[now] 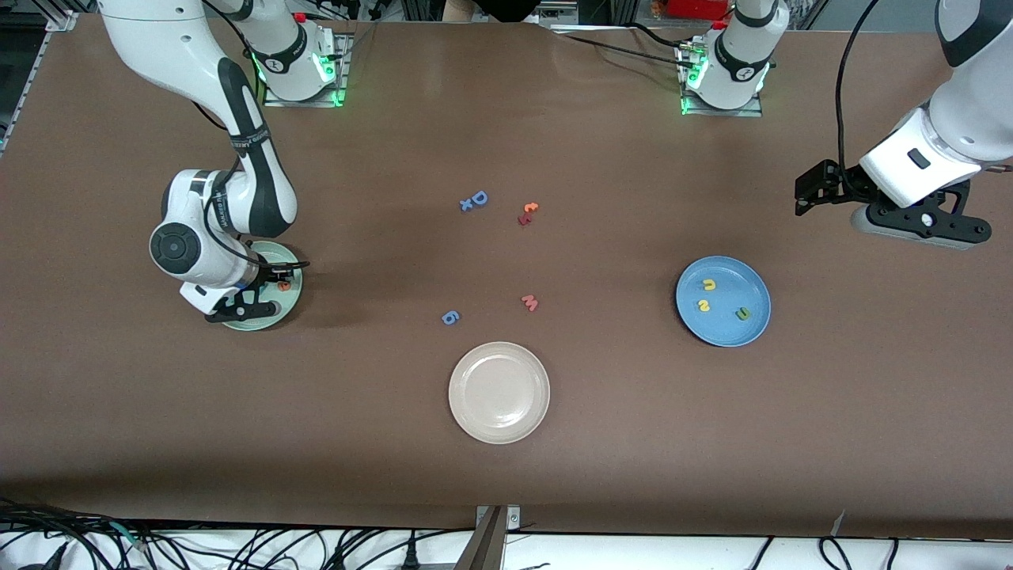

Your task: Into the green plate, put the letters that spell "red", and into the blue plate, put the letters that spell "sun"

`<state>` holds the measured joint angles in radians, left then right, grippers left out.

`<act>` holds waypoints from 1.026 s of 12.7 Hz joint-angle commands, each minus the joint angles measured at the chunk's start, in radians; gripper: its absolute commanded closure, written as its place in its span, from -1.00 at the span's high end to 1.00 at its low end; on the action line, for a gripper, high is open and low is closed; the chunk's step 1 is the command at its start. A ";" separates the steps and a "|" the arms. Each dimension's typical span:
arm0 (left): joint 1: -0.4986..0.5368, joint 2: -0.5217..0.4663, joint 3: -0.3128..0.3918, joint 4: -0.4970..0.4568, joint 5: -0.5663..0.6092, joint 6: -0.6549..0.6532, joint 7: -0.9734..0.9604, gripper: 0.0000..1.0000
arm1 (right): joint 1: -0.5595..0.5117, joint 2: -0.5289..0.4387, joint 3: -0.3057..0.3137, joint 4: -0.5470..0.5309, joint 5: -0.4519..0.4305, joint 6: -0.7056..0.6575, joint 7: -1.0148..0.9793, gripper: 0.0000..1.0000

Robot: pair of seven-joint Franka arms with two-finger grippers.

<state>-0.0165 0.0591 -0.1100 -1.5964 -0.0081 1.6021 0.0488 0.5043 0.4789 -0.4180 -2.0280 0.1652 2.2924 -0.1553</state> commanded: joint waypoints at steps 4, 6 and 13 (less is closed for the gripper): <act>-0.003 0.004 0.001 0.012 -0.010 -0.002 0.017 1.00 | -0.006 -0.146 -0.008 0.219 0.020 -0.340 0.032 0.98; -0.003 0.002 0.001 0.012 -0.010 -0.002 0.017 1.00 | -0.006 -0.167 -0.025 0.345 0.019 -0.494 0.060 0.98; -0.003 0.004 0.001 0.012 -0.012 -0.002 0.019 1.00 | -0.006 -0.166 -0.114 0.698 0.010 -0.819 0.062 0.98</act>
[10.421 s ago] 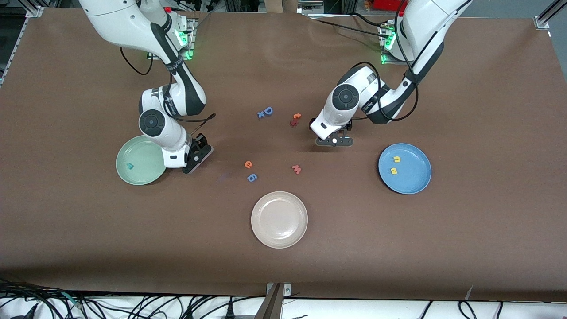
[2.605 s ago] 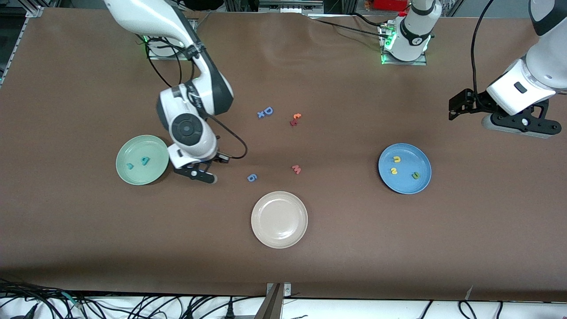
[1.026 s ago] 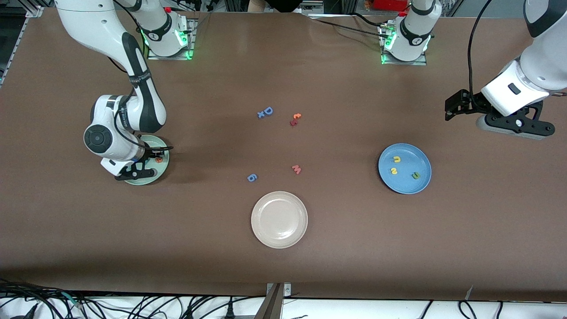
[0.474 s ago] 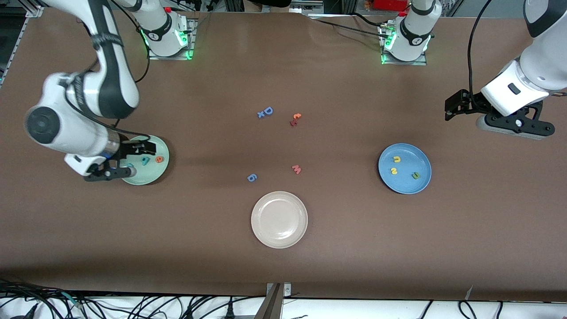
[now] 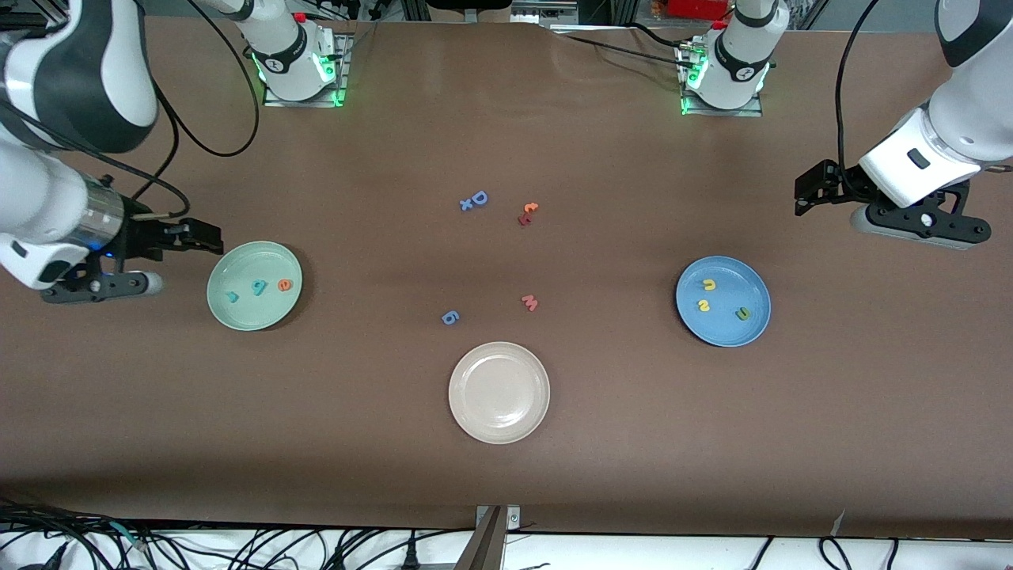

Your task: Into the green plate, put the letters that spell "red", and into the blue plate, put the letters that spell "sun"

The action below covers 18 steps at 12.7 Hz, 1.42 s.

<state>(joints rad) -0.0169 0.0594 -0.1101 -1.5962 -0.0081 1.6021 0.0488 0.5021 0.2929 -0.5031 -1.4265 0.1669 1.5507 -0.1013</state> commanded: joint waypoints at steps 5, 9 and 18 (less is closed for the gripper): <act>-0.003 0.003 0.001 0.012 -0.012 -0.002 0.017 1.00 | -0.083 -0.015 0.051 0.153 -0.012 -0.109 0.054 0.98; -0.003 0.003 0.001 0.012 -0.010 -0.002 0.017 1.00 | -0.413 -0.084 0.484 0.137 -0.219 -0.089 0.081 0.98; -0.001 0.003 0.003 0.012 -0.010 -0.002 0.017 1.00 | -0.424 -0.192 0.475 -0.074 -0.213 0.080 0.107 0.98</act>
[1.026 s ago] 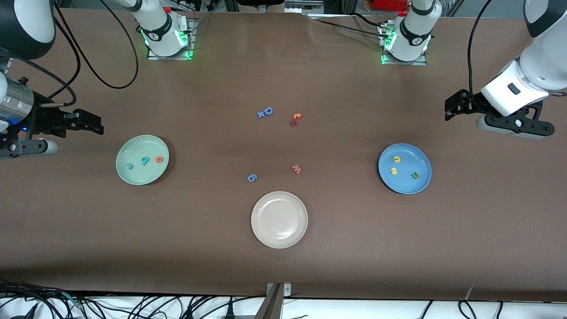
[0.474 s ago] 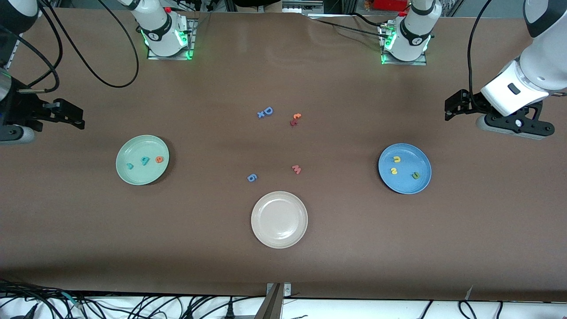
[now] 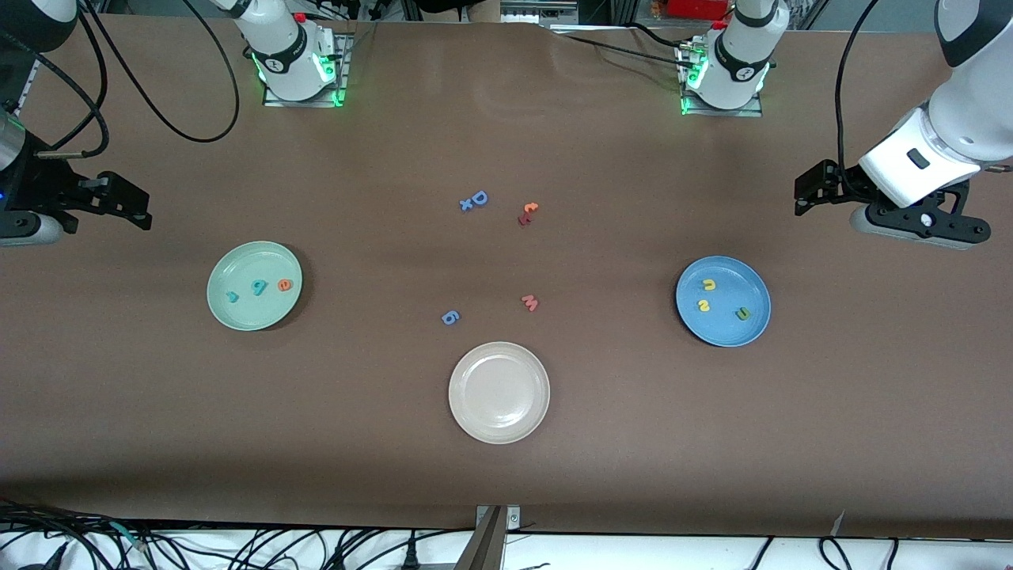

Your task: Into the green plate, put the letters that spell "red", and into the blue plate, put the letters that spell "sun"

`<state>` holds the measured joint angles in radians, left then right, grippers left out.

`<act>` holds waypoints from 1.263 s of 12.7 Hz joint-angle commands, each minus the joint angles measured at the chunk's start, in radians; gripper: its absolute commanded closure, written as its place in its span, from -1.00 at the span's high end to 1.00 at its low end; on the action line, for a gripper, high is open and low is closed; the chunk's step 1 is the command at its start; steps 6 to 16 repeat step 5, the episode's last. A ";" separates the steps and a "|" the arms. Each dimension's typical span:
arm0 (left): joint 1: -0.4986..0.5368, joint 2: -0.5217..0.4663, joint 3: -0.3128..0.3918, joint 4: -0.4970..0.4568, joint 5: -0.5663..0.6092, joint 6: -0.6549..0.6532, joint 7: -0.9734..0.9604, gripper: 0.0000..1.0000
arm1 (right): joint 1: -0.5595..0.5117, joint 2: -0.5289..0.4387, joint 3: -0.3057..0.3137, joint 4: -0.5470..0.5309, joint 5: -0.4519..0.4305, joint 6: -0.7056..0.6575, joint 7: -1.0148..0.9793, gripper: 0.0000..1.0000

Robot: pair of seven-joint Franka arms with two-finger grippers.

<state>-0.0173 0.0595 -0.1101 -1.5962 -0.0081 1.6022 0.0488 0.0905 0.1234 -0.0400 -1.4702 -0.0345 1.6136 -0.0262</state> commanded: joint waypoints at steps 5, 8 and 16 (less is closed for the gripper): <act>0.005 0.003 0.004 0.012 -0.012 -0.001 0.016 1.00 | -0.011 -0.030 0.017 -0.030 -0.012 0.008 0.120 0.99; 0.005 0.003 0.004 0.012 -0.012 -0.001 0.016 1.00 | -0.011 -0.030 0.017 -0.030 -0.012 0.008 0.120 0.99; 0.005 0.003 0.004 0.012 -0.012 -0.001 0.016 1.00 | -0.011 -0.030 0.017 -0.030 -0.012 0.008 0.120 0.99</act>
